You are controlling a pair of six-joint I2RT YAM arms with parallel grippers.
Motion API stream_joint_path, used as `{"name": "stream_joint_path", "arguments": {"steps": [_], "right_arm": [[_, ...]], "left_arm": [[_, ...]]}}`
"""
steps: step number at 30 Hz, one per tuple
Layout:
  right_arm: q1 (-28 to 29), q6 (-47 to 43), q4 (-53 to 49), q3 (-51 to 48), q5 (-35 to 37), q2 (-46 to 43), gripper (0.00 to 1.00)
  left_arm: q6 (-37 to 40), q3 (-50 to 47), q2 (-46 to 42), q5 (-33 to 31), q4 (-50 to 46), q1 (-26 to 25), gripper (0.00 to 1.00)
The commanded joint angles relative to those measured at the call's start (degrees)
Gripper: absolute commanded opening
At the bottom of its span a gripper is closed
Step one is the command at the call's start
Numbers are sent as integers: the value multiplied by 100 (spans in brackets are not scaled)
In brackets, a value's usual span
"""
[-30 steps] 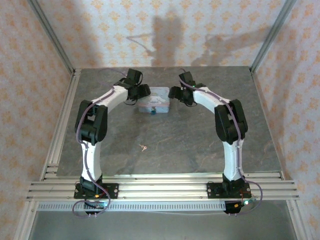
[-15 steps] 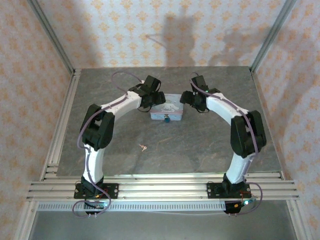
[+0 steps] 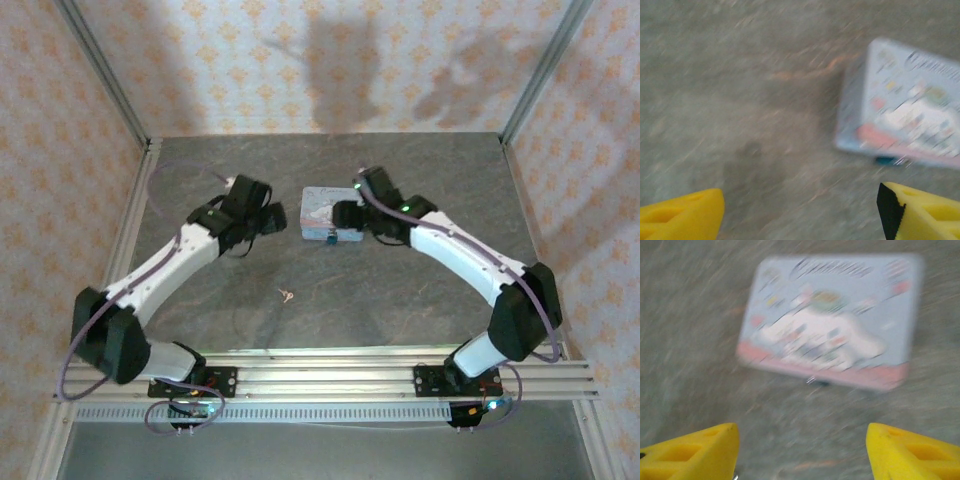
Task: Unlock the padlock with the key
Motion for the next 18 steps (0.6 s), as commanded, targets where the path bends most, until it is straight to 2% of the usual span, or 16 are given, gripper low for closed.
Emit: {"name": "stream_joint_path", "arguments": {"steps": [1, 7, 11, 14, 18], "right_arm": [[657, -618, -516, 377, -193, 573, 67], [1385, -1773, -1509, 1349, -750, 2013, 58], [1482, -2125, -1777, 1792, -948, 2529, 51], [1545, -2337, -1971, 2136, -994, 2854, 46], [1781, -2610, -2267, 2544, -758, 3291, 50]], "left_arm": [[-32, -832, -526, -22, -747, 16, 80], [-775, -2758, -2327, 825, -188, 12, 74], [-1025, -3414, -3429, 911, -110, 8, 72], [-1065, -3590, -3818, 851, -270, 8, 72], [-1073, -3691, -3824, 823, -369, 17, 72]]}}
